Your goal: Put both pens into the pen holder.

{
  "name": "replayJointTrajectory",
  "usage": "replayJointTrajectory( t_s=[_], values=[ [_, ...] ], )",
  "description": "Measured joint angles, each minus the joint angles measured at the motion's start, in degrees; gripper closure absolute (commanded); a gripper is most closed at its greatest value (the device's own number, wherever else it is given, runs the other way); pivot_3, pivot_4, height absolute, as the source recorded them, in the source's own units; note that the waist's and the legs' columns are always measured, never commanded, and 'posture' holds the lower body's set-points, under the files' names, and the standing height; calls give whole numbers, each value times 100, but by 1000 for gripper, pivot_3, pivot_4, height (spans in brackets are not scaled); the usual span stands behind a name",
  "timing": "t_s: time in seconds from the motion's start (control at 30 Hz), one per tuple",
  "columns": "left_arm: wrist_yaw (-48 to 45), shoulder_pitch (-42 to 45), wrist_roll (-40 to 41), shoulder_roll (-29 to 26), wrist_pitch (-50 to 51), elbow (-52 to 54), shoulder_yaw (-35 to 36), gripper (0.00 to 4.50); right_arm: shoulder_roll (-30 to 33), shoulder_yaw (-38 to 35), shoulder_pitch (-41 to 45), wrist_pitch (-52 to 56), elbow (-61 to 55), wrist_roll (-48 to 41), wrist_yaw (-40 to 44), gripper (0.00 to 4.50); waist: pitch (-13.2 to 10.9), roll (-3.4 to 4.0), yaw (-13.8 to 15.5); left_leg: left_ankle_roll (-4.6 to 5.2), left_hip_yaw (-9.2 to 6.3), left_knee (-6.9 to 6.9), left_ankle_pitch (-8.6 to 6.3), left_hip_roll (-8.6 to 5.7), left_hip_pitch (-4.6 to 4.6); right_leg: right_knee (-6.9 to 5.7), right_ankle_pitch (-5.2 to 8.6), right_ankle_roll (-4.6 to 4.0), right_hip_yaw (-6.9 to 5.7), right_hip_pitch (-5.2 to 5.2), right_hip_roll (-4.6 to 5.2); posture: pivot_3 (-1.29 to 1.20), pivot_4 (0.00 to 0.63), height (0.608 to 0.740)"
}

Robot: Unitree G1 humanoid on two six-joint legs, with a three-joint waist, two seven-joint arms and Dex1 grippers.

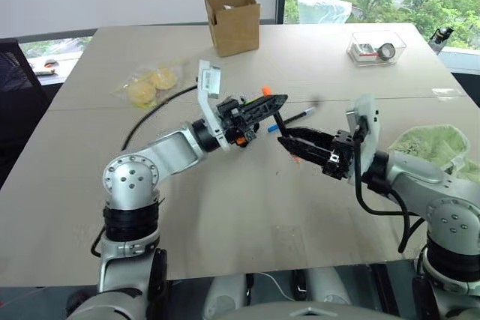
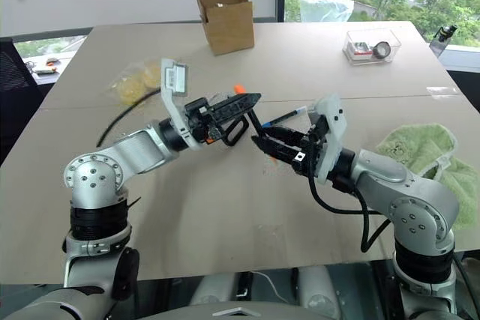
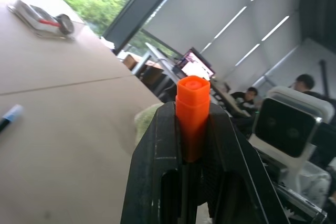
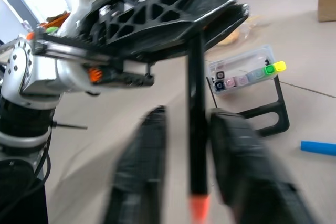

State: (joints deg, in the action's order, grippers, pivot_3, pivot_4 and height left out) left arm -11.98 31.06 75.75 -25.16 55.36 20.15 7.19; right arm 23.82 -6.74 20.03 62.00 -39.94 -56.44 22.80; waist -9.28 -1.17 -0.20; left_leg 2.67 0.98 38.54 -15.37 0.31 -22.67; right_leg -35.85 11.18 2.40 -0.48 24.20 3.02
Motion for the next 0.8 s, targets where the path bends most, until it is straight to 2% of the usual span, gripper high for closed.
replayJointTrajectory(
  t_s=[0.03,0.07,0.1,0.13,0.2,0.37,0.6,0.8],
  values=[
    [-71,6,-242,-133,-96,91,-64,4500,115,1,-40,-35,-7,10,63,1442,0,0,-1,0,0,0,0,-1,0,1,6,-10,0,0,0,0,150,740],
    [-203,32,-659,-366,-265,241,-62,4500,303,-27,-153,-82,0,73,161,1371,0,0,2,0,3,-3,0,-4,1,4,9,-15,2,-1,0,0,150,740],
    [-206,35,-680,-366,-276,244,-58,4500,300,-29,-156,-85,1,79,163,1131,0,0,3,0,4,-3,0,2,1,4,9,-15,3,-1,2,0,150,740],
    [-401,79,-1327,-556,-610,402,-326,4500,463,8,-265,-237,-45,233,285,674,-1,-2,6,0,3,-2,0,4,-1,3,9,-14,3,0,2,0,150,740],
    [-895,223,-2599,-1164,-1338,831,-633,4500,1089,-96,-689,-551,-30,722,512,69,-3,-5,51,-1,10,-5,0,-2,-7,15,9,-15,5,3,3,0,150,740],
    [-1503,347,-3804,-1295,-2254,1096,-1041,4500,1400,-122,-803,-937,24,984,754,69,-4,-5,79,1,14,-5,-1,4,-4,16,10,-13,9,2,0,0,150,740],
    [-1818,406,-5281,-1443,-3023,924,-1338,4500,1409,-4,-801,-1107,83,1168,779,69,-4,-6,89,2,12,-5,-1,7,-4,15,9,-10,7,2,-1,0,150,740],
    [-2129,134,-6188,-1513,-3671,694,-1602,4500,1411,-4,-903,-1443,55,1234,956,69,-5,-7,94,3,12,-5,-2,9,-6,18,0,9,7,2,0,0,150,740]
  ],
)
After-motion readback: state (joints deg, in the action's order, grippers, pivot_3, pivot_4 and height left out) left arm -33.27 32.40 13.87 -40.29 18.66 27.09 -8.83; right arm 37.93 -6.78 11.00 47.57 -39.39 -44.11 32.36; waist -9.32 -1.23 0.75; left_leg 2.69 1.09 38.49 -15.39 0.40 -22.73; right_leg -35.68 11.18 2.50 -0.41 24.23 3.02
